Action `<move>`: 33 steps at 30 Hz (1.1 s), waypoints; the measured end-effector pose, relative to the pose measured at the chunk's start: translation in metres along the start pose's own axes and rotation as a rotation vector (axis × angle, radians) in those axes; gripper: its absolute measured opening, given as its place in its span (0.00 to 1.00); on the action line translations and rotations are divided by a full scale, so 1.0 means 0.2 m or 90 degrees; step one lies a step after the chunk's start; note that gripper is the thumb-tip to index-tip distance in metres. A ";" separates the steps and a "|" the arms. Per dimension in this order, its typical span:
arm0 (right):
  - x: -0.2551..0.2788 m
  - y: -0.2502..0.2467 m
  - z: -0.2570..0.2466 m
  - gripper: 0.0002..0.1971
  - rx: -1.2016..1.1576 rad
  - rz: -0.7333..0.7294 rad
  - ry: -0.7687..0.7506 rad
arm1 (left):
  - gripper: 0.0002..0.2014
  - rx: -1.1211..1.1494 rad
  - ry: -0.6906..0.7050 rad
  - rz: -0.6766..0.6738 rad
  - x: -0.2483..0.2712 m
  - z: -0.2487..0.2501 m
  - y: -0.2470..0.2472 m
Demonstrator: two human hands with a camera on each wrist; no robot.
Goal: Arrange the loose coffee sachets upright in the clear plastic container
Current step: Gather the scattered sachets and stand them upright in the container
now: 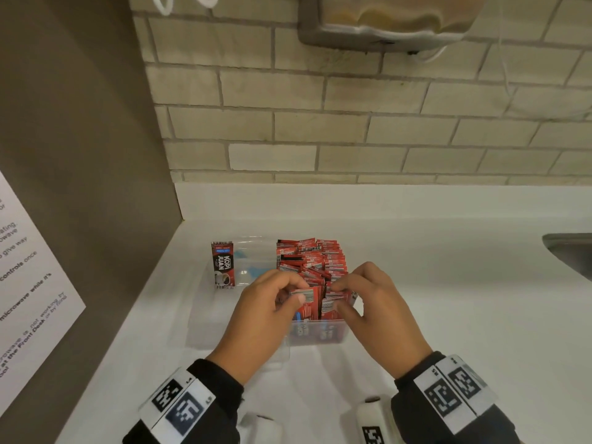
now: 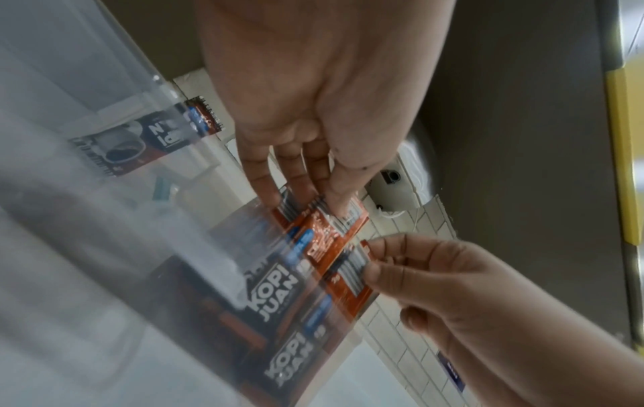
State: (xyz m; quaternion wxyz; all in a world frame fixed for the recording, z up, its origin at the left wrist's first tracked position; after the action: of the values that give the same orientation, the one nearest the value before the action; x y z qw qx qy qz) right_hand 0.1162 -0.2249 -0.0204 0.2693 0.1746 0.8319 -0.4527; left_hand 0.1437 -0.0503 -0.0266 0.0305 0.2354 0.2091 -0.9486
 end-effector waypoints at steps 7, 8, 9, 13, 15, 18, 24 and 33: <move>-0.01 -0.03 -0.01 0.14 -0.006 -0.006 0.030 | 0.12 0.118 -0.019 0.102 -0.07 0.06 -0.16; -0.02 -0.05 -0.02 0.14 -0.023 0.002 0.033 | 0.10 0.142 -0.024 0.109 -0.08 0.07 -0.19; -0.03 -0.07 -0.04 0.14 -0.050 0.014 0.036 | 0.08 0.170 -0.032 0.113 -0.10 0.08 -0.22; -0.08 -0.11 -0.21 0.12 -0.312 -0.029 0.101 | 0.07 0.323 -0.110 0.113 -0.12 0.12 -0.31; -0.07 -0.08 -0.30 0.18 -0.519 -0.167 0.191 | 0.05 0.372 -0.154 0.113 -0.12 0.13 -0.32; -0.04 -0.01 -0.37 0.20 -0.619 -0.249 0.243 | 0.06 0.411 -0.217 0.118 -0.09 0.12 -0.33; -0.02 0.08 -0.47 0.15 -0.791 -0.185 0.447 | 0.22 0.515 -0.301 0.136 0.02 0.10 -0.33; -0.01 0.17 -0.53 0.08 -0.404 0.023 0.201 | 0.17 0.613 -0.385 0.096 0.13 0.13 -0.29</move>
State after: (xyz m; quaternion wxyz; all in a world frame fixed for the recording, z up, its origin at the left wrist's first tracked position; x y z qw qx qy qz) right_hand 0.1045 -0.1169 0.0056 0.1865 0.1648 0.9592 -0.1341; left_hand 0.1010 -0.0076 0.0042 0.0456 -0.0445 -0.2819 -0.9573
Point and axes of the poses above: each hand's wrist, its own x-axis away from the middle knuckle, its own y-axis out of the palm, z = x × y, the point moved 1 cm from there along -x, towards the middle knuckle, and after that the axes turned 14 degrees about z, right-handed, at the moved point
